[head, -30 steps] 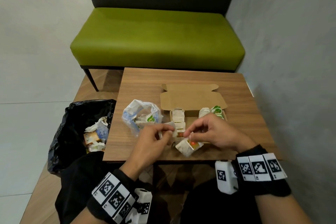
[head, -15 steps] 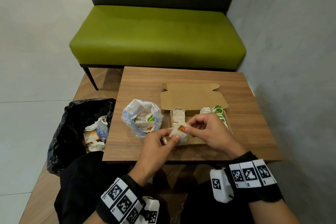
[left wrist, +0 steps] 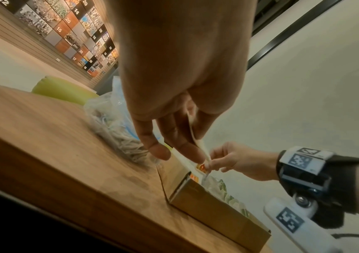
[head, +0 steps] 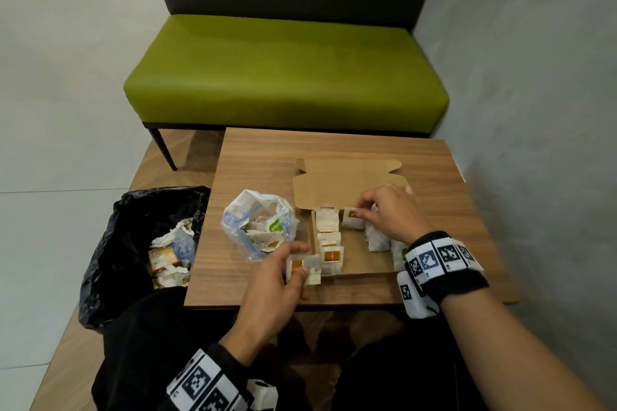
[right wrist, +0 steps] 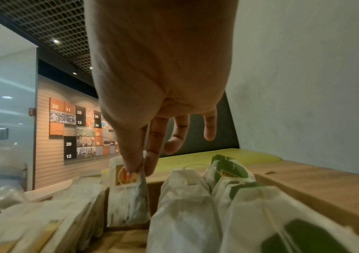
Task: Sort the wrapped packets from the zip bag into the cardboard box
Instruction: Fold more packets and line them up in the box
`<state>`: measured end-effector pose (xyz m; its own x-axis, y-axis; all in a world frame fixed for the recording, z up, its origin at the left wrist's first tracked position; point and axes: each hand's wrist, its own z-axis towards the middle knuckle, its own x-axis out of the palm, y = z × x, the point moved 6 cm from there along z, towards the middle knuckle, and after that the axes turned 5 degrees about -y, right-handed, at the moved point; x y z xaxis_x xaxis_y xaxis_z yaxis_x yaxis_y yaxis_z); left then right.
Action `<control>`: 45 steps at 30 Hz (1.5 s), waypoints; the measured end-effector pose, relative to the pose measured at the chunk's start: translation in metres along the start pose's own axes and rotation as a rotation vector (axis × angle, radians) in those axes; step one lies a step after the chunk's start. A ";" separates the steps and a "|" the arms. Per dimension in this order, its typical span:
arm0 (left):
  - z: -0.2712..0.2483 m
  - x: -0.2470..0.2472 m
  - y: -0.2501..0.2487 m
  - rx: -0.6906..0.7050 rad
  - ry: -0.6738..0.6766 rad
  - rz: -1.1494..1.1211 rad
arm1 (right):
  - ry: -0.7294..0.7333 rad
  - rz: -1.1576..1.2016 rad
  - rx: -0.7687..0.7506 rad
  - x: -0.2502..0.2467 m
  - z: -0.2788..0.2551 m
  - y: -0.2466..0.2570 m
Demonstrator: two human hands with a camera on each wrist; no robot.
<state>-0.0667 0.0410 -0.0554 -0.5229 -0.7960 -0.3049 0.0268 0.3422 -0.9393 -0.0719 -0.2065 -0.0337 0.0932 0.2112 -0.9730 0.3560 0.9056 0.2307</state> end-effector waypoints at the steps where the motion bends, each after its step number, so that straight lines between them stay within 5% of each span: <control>1: 0.000 -0.001 0.000 -0.011 -0.004 -0.016 | 0.011 -0.012 -0.010 0.002 0.002 0.002; 18: 0.001 0.007 -0.006 -0.008 0.088 -0.030 | -0.181 -0.055 0.066 0.011 0.014 0.003; 27: 0.004 0.010 -0.014 -0.041 0.065 -0.110 | -0.155 0.023 0.071 -0.001 0.001 0.001; 31: 0.010 0.013 -0.018 -0.004 0.062 -0.096 | -0.131 0.332 -0.022 -0.024 -0.024 0.025; 36: 0.023 0.022 -0.029 0.093 0.135 -0.019 | 0.232 0.683 -0.090 -0.015 -0.057 0.053; 45: 0.026 0.030 -0.033 0.073 0.112 -0.083 | 0.044 1.009 0.108 -0.007 -0.069 0.022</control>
<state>-0.0613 -0.0072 -0.0378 -0.6173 -0.7581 -0.2104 0.0392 0.2375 -0.9706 -0.1290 -0.1626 -0.0229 0.3634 0.8740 -0.3224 0.2119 0.2595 0.9422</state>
